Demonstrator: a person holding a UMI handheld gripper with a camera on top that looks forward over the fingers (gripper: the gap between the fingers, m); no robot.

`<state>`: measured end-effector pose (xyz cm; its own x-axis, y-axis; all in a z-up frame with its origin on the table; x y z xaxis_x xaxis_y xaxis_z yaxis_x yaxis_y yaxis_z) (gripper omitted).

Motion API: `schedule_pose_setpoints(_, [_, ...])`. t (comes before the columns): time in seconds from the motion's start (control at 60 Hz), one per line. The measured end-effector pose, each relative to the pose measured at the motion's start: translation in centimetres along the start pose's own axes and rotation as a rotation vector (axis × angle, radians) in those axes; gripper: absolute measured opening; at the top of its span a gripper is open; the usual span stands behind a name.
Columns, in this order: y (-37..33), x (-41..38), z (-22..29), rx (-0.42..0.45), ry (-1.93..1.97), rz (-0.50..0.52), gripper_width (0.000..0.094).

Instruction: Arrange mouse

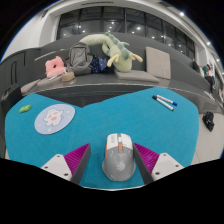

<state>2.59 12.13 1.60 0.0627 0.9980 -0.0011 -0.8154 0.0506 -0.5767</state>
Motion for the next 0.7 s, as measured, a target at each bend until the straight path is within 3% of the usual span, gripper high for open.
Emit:
schedule_pose_setpoints(0.2, [2.2,-0.2,1.0,-0.014,-0.015,-0.007,0.0815])
schedule_pose_setpoints(0.267, [2.6,0.4,1.0,-0.02,-0.028,-0.04,0.0706])
schedule_pose_setpoints(0.317, [2.7,0.9,0.9,-0.022,-0.041,-0.067,0.0522])
schedule_pose_setpoints(0.4, [2.5,1.1,1.0,-0.029,-0.05,-0.083,0.0439])
schedule_pose_setpoints(0.533, [1.6,0.0,2.9,-0.016,0.003,-0.086,0.0408])
schedule_pose_setpoints(0.7, [0.7,-4.9,10.1,0.065,0.03,-0.053,0.0408])
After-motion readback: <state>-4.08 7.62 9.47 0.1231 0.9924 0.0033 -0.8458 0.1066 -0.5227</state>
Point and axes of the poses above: the point between the fingertips, and its own axes, seen from behind it with the camera up: x to the right, z up, y forward, the way the camera looks, the point moved 5 cm from there along -y, backward, against the way the camera looks
